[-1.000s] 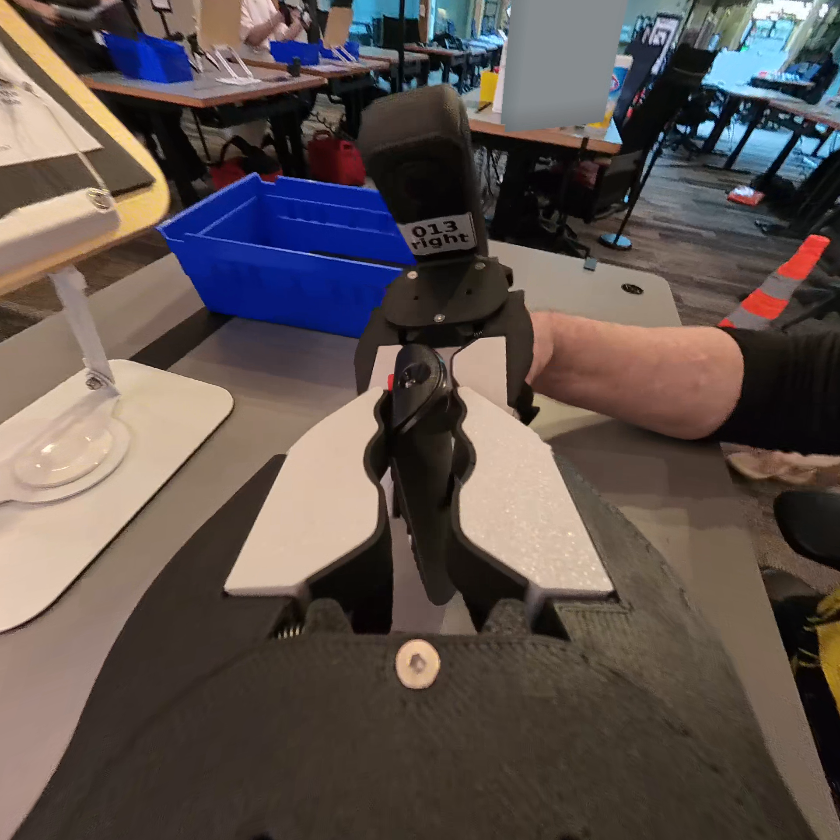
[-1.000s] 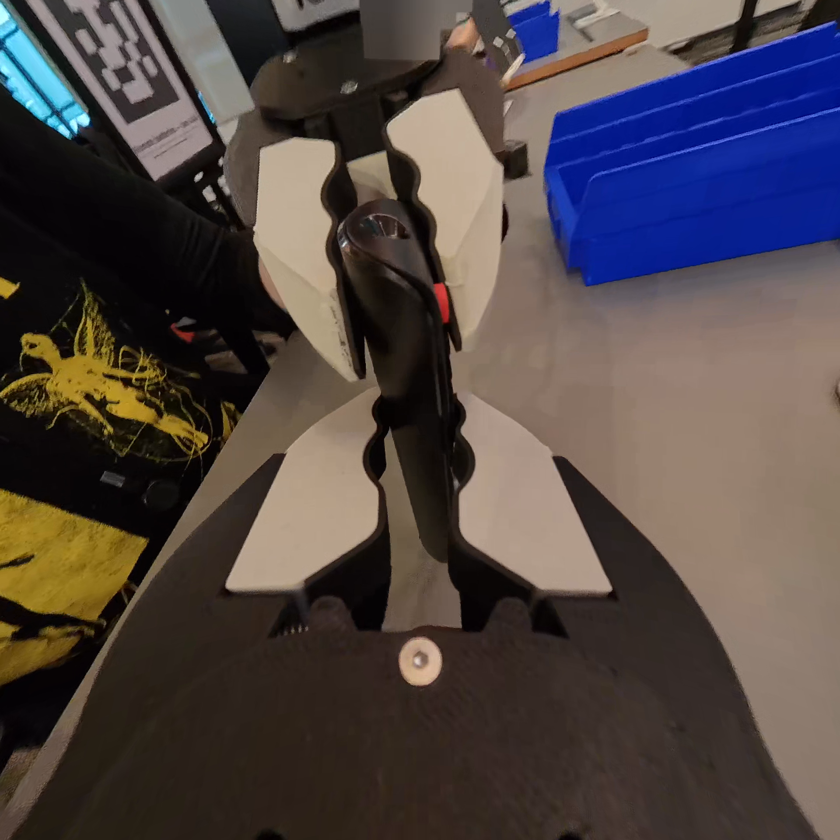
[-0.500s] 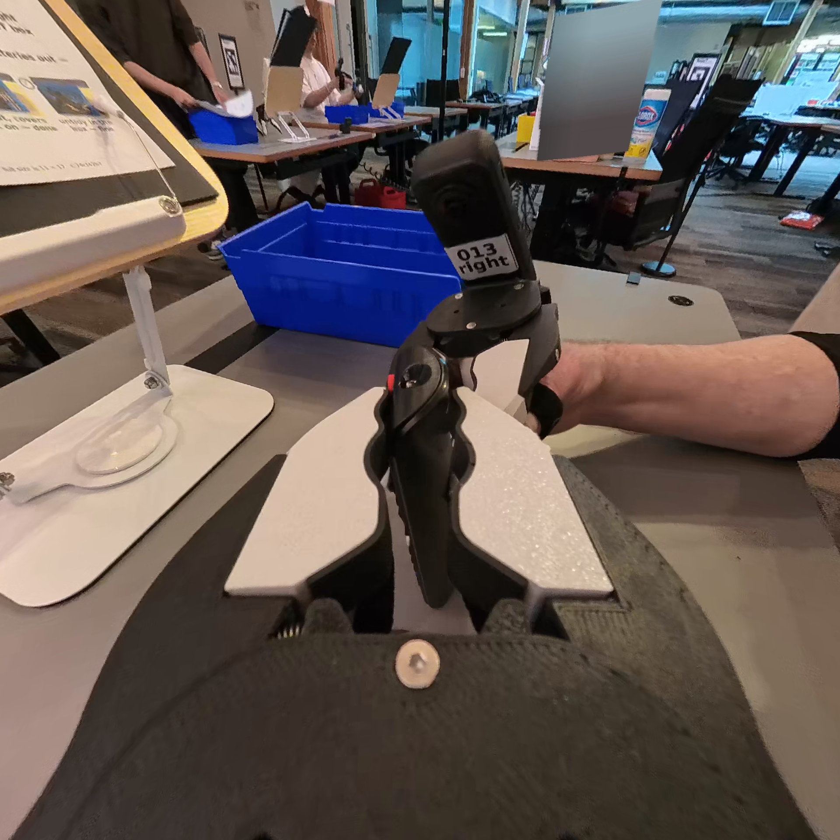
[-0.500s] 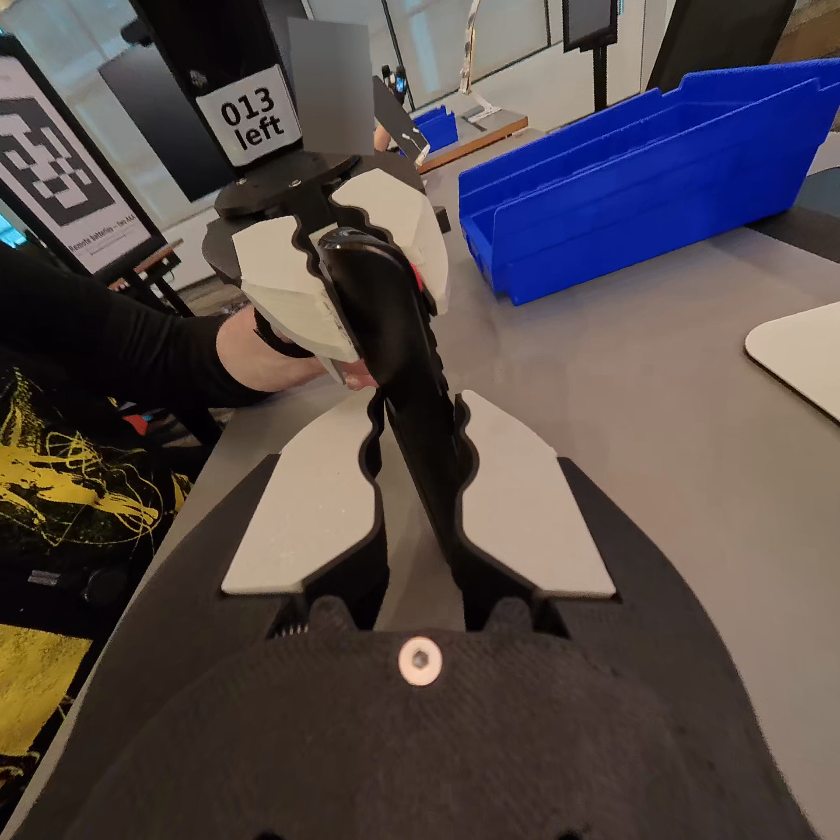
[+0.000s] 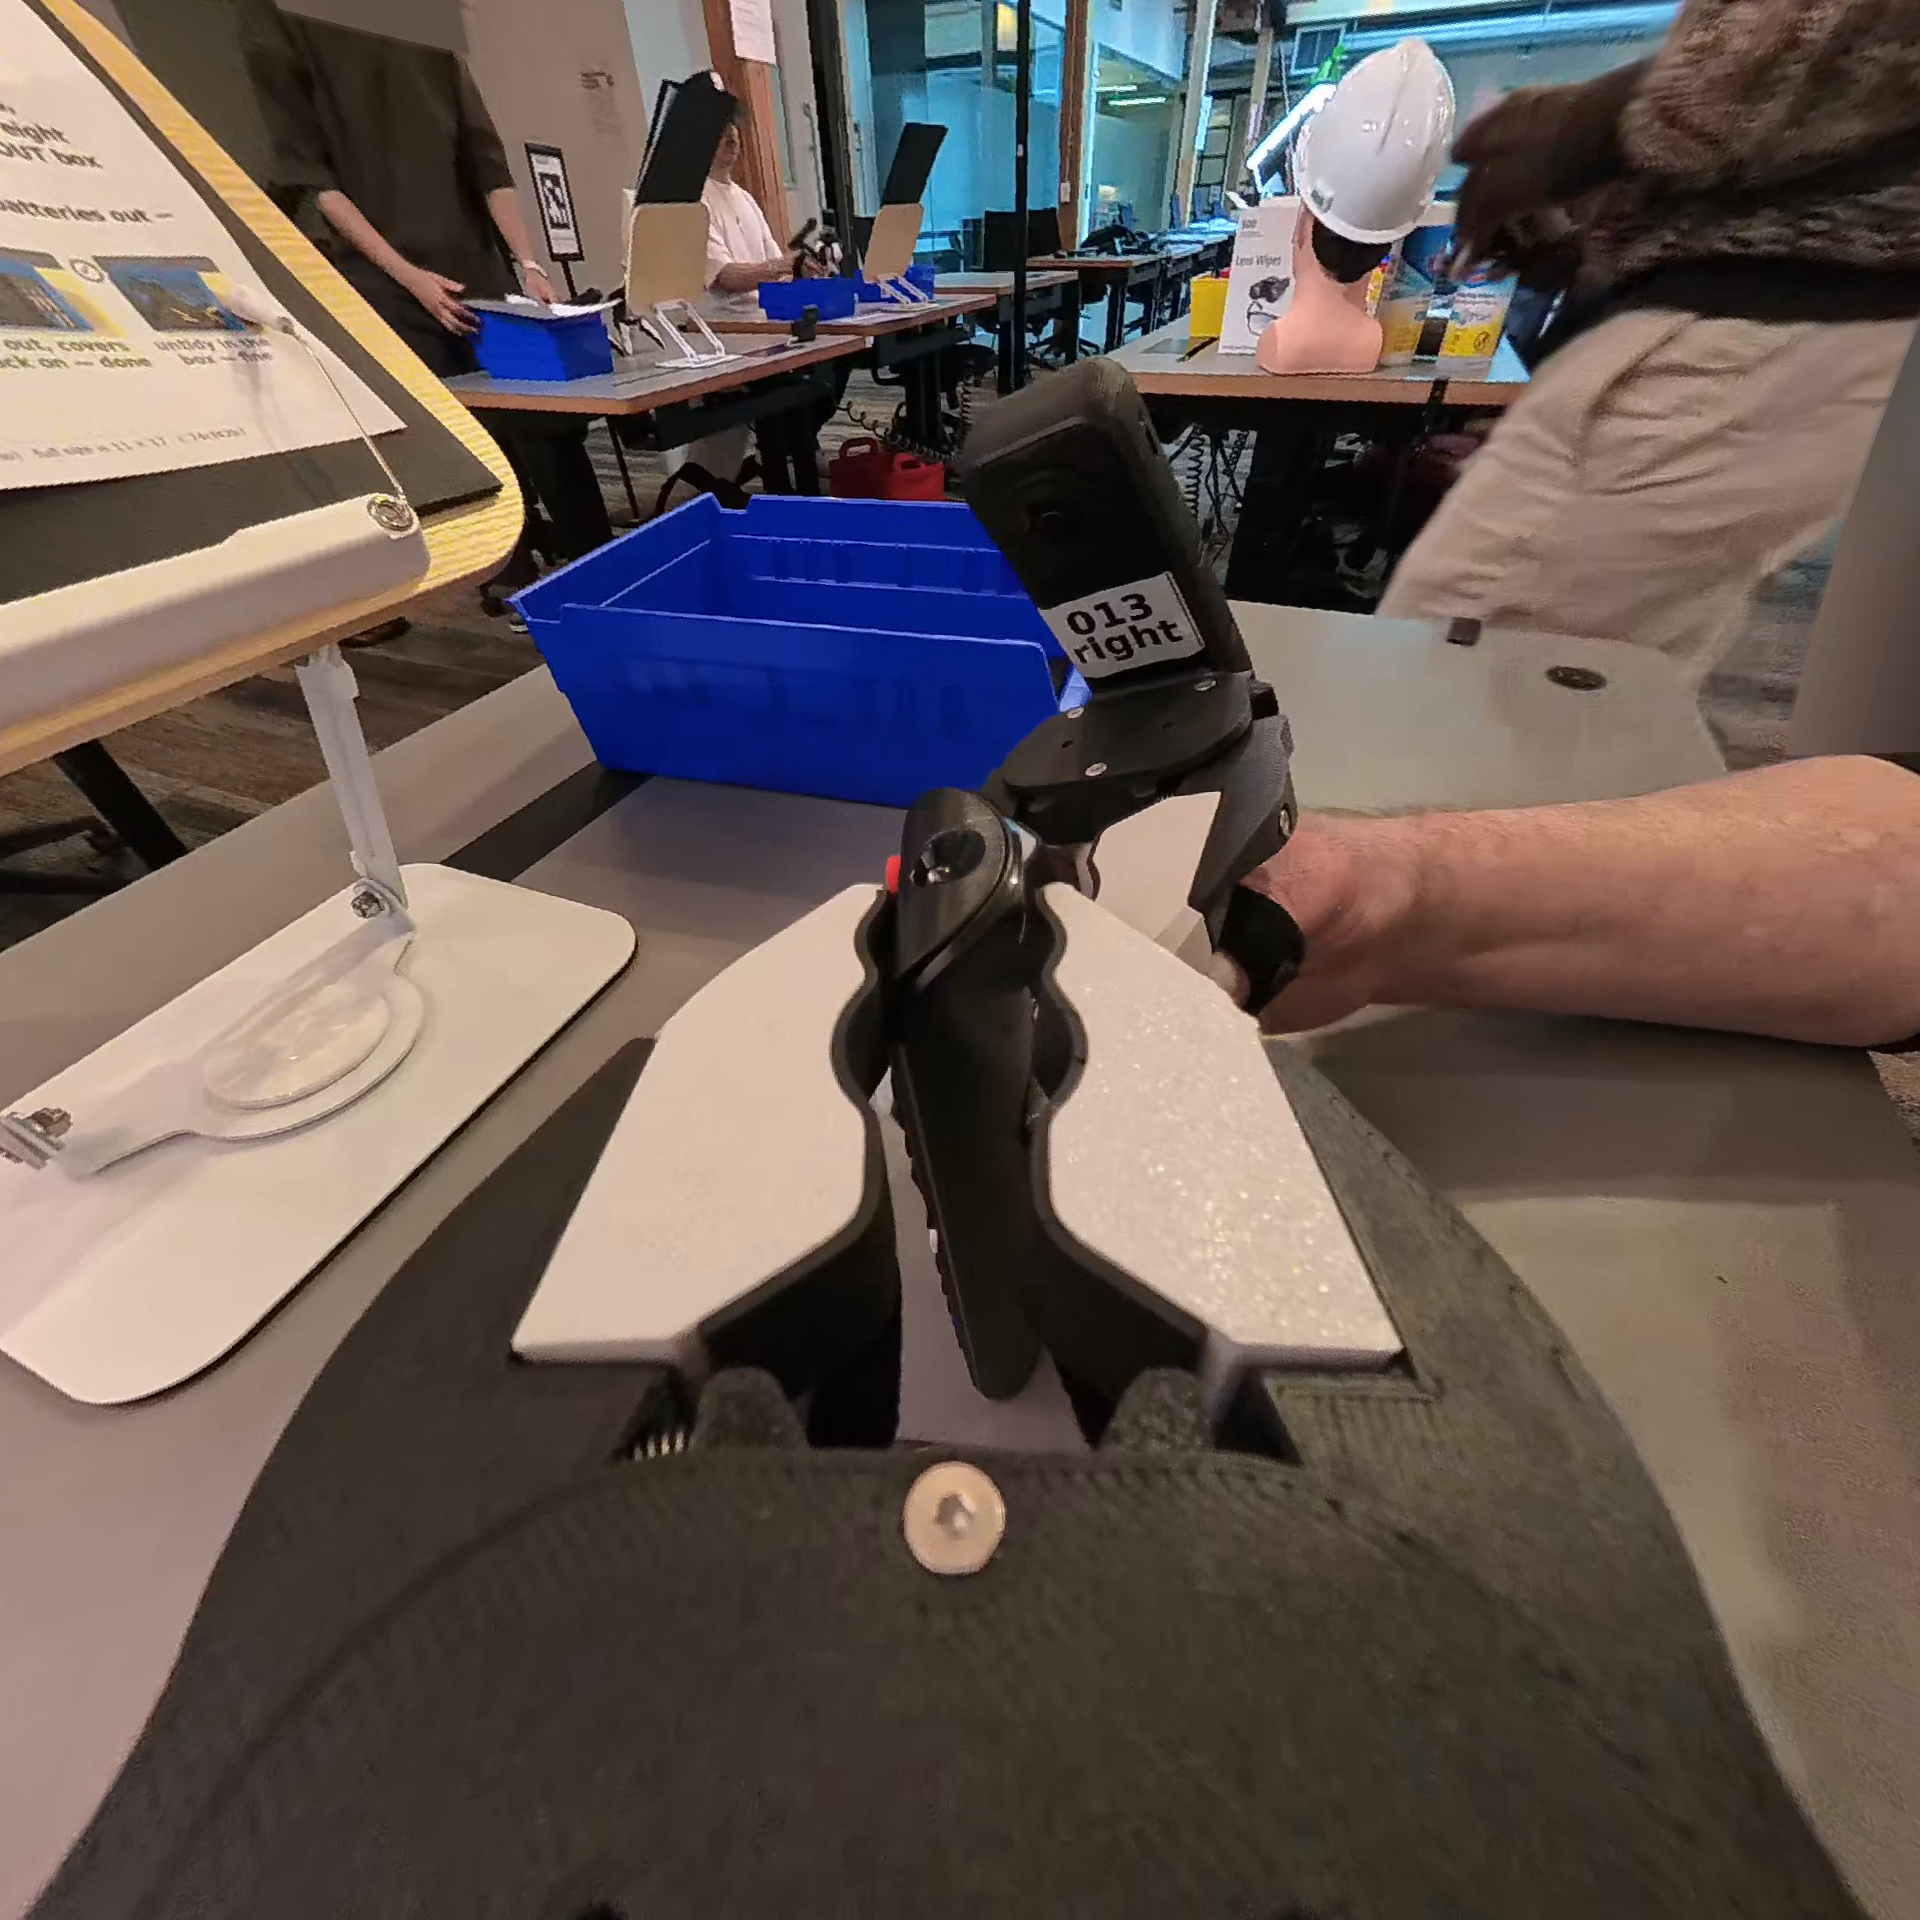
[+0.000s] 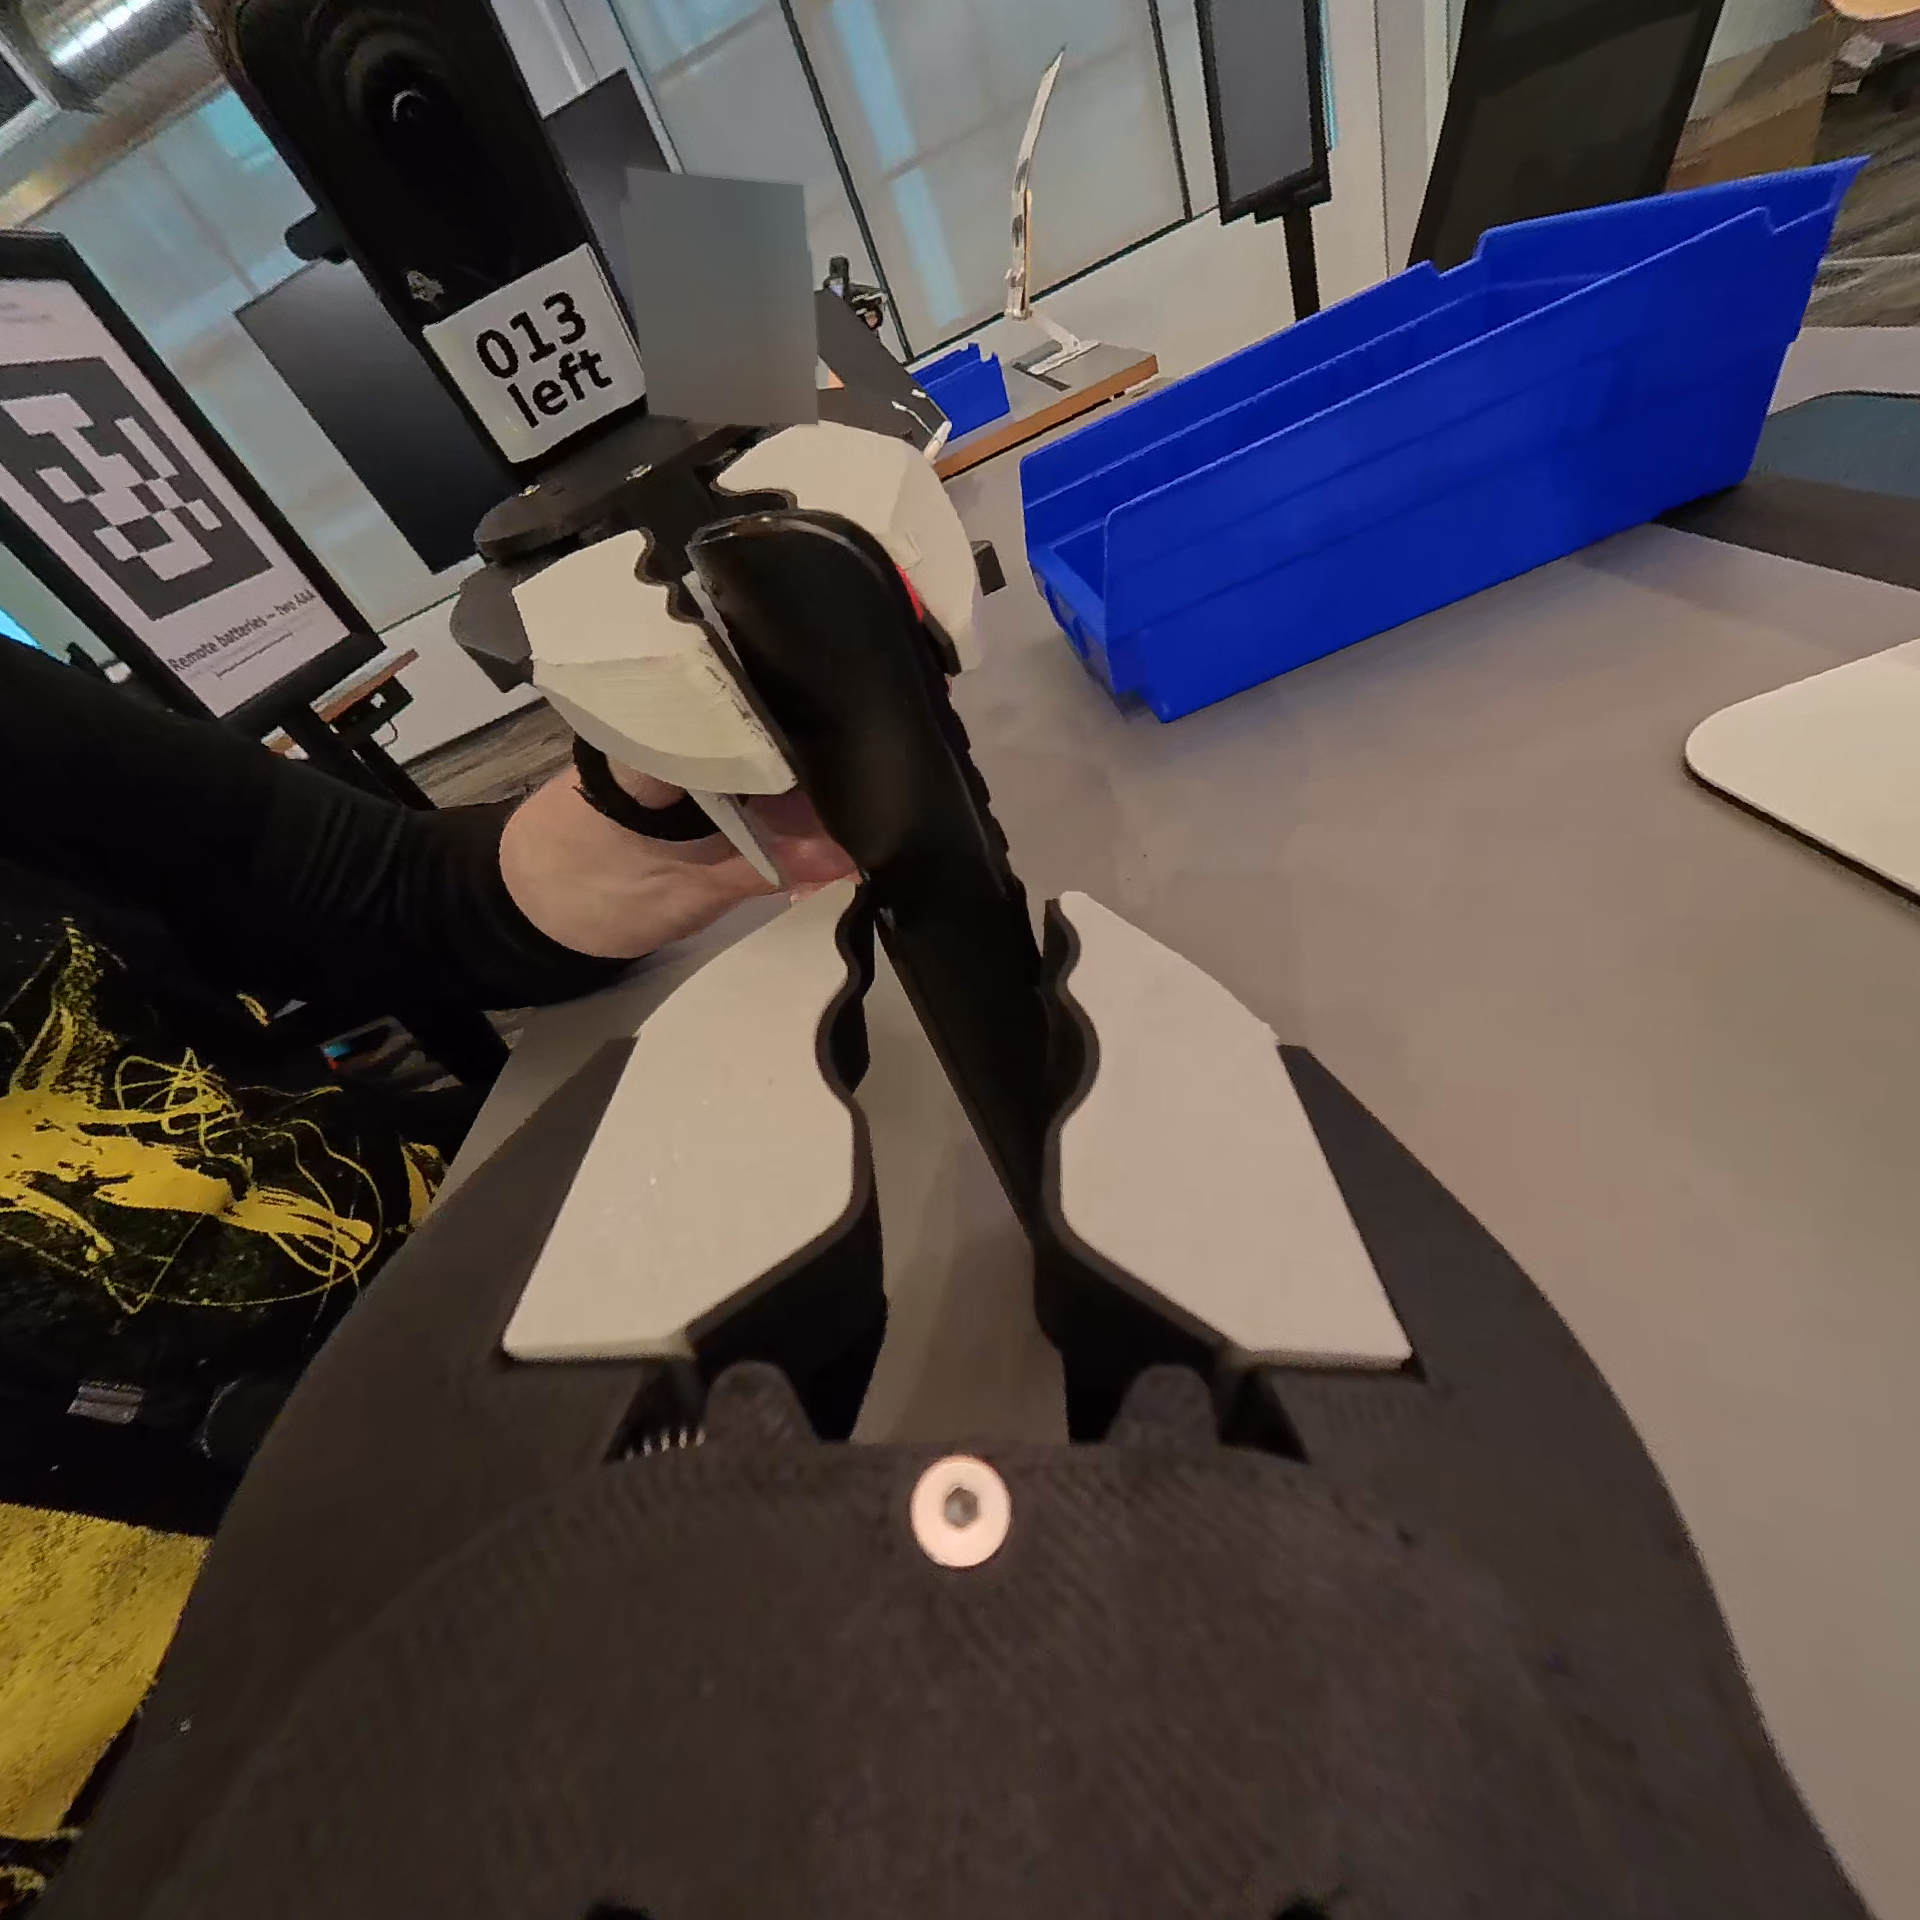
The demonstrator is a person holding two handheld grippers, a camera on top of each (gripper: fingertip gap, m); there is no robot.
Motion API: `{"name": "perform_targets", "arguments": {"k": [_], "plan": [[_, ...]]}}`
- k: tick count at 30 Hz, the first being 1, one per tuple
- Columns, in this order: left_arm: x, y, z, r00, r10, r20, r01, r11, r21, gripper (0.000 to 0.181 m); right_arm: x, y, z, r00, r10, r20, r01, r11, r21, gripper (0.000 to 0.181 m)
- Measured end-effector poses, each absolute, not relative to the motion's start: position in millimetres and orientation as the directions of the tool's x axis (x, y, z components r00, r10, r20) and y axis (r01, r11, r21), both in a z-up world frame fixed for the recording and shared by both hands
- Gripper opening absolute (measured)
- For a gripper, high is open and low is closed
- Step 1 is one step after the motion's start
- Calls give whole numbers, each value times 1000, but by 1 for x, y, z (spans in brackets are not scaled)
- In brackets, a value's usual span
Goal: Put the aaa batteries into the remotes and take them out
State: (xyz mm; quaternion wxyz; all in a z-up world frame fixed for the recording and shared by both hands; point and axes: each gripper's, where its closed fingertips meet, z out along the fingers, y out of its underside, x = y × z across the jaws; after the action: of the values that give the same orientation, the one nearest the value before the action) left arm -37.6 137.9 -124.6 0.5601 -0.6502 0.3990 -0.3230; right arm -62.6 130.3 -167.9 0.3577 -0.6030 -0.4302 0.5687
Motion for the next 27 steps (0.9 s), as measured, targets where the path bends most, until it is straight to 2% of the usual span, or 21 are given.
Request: {"name": "perform_targets", "arguments": {"k": [10,27], "plan": [[-39,140,-125,481,-876,-6,-134,-67,-989,24,-63,131,-167,-9,923,-384,92,-382,-920,29],[-42,142,-125,491,-871,34,-103,-97,-990,25,-64,131,-173,50,912,-407,218,-408,-887,30]]}}
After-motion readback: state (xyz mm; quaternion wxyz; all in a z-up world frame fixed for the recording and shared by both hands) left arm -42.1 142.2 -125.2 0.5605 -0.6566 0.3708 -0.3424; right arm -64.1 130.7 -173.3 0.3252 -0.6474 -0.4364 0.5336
